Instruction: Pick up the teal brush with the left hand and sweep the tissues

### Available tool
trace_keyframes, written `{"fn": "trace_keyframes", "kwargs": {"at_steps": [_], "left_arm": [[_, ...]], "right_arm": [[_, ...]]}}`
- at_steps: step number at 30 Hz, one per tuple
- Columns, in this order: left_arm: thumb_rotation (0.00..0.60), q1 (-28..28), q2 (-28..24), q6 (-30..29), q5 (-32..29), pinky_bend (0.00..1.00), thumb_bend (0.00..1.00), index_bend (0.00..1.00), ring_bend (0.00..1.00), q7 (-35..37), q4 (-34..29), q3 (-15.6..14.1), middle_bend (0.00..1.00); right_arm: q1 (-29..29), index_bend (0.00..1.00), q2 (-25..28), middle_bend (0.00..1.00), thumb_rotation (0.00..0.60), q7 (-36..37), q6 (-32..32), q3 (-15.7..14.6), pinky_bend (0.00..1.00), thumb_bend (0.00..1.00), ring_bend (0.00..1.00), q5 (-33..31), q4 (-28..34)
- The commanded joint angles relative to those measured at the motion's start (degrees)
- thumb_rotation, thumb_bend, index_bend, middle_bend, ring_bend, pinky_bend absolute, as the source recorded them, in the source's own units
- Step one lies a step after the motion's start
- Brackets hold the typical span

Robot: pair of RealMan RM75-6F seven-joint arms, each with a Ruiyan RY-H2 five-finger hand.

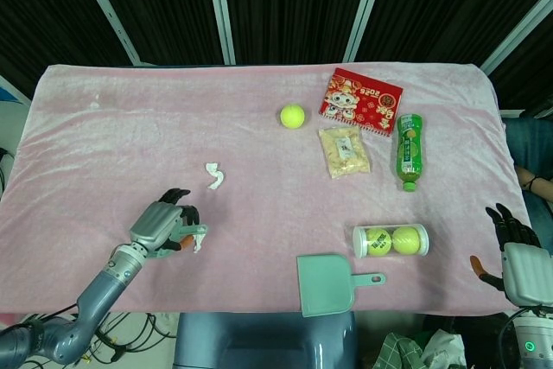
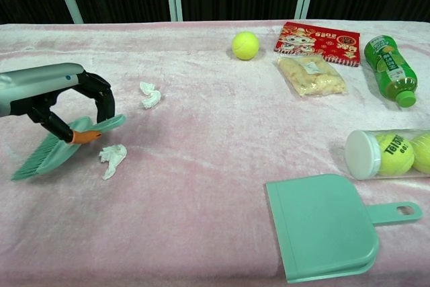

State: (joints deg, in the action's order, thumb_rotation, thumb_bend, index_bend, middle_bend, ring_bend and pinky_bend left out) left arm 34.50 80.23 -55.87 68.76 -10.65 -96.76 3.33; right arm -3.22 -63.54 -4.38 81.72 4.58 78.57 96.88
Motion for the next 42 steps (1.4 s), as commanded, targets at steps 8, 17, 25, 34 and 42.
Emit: {"fn": "trace_keyframes", "kwargs": {"at_steps": [8,17,25,34,42], "left_arm": [[0.600,0.9,8.4,-1.4,1.8,0.06,0.38,0.51,0.08,6.2,8.1,3.3,0.53],[0.600,2.1,14.6,-2.6,4.7,0.06,0.38,0.52,0.08,17.1,12.9,7.1,0.54],[0.600,4.7,20.1,-4.9,7.4,0.06,0.38,0.53,0.08,22.0,19.0,10.4,0.54],[0.600,8.9,31.1,-16.2,15.6,0.11,0.38,0.56,0.08,44.6,32.4,16.1,0.55],[0.600,10.6,32.9,-22.7,18.2,0.14,0.38,0.55,0.09,52.2,38.0,18.2,0.55]], "right_arm": [[-0.1,0.13,0.0,0.06,0.600,0.1,-0.1,0.0,0.18,0.22,0.15,-0.1,0.0],[0.0,0.13,0.0,0.06,0.600,0.1,-0.1,0.0,0.18,0.22,0.15,-0.1,0.0],[0.0,0.13,0.0,0.06,0.600,0.4,-0.1,0.0,0.18,0.22,0.15,0.0,-0.1],[0.0,0.13,0.0,0.06,0.600,0.0,-0.1,0.0,0.18,0.22,0.15,0.0,0.0],[0.0,0.13,0.0,0.06,0.600,-0.2,-0.2,-0.1,0.18,0.23,0.15,-0.2,0.1]]}}
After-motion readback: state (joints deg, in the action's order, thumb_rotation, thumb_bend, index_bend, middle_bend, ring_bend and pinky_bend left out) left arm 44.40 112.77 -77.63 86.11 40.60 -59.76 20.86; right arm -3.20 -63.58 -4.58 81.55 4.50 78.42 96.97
